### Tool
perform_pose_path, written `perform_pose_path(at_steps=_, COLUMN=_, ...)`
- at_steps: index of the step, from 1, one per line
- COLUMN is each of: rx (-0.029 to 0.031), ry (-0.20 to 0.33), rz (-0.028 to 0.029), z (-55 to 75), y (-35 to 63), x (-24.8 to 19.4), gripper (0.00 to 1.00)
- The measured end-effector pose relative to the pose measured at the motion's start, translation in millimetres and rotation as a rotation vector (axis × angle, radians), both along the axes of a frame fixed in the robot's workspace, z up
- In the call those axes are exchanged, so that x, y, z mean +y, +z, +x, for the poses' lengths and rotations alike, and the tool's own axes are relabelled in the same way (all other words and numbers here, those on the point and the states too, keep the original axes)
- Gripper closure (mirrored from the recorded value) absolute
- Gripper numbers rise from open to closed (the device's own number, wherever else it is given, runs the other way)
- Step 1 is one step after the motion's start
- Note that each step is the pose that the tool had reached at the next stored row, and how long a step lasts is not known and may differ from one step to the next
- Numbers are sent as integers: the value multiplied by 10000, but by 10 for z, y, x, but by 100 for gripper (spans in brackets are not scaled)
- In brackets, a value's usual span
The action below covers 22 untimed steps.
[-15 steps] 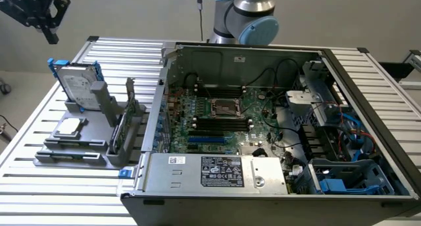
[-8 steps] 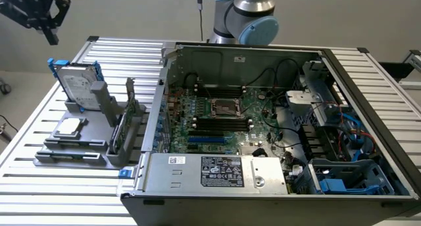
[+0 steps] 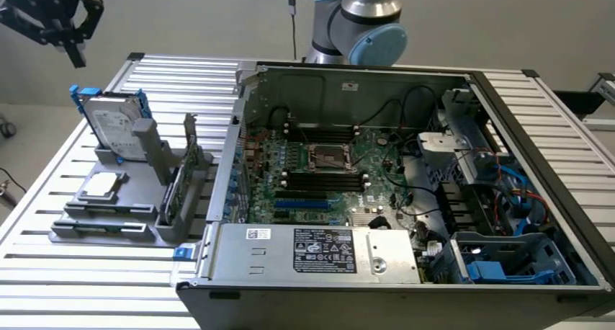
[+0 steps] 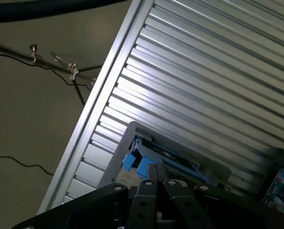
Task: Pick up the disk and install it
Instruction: 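Pick up the disk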
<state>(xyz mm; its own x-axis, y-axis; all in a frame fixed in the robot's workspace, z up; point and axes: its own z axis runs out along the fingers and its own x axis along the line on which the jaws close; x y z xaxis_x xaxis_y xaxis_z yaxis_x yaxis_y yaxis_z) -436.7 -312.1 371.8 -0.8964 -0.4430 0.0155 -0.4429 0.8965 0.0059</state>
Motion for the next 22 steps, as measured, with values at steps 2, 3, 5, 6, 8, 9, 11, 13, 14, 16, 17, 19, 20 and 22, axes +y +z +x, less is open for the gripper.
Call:
perform_pose_path(at_steps=2, rx=0, ry=359, rz=0, z=0, y=-7, x=0, gripper=89)
perform_pose_path(at_steps=3, rx=0, ry=538, rz=0, z=0, y=-10, x=0, gripper=89)
perform_pose_path(at_steps=5, rx=0, ry=915, rz=0, z=0, y=-18, x=0, gripper=89)
perform_pose_path(at_steps=6, rx=0, ry=1094, rz=0, z=0, y=-21, x=0, gripper=89)
perform_pose_path(at_steps=8, rx=0, ry=1453, rz=0, z=0, y=-28, x=0, gripper=89)
perform_pose_path(at_steps=9, rx=0, ry=1640, rz=0, z=0, y=-32, x=0, gripper=89)
perform_pose_path(at_steps=11, rx=0, ry=1994, rz=0, z=0, y=-39, x=0, gripper=89)
perform_pose_path(at_steps=13, rx=0, ry=2369, rz=0, z=0, y=-46, x=0, gripper=89)
perform_pose_path(at_steps=14, rx=0, ry=2550, rz=0, z=0, y=-50, x=0, gripper=89)
perform_pose_path(at_steps=16, rx=0, ry=2904, rz=0, z=0, y=-57, x=0, gripper=89)
perform_pose_path(at_steps=17, rx=1, ry=3084, rz=0, z=0, y=-60, x=0, gripper=89)
perform_pose_path(at_steps=19, rx=0, ry=3460, rz=0, z=0, y=-68, x=0, gripper=89)
perform_pose_path(at_steps=20, rx=0, ry=3639, rz=0, z=0, y=-71, x=0, gripper=89)
perform_pose_path(at_steps=22, rx=0, ry=3994, rz=0, z=0, y=-78, x=0, gripper=89)
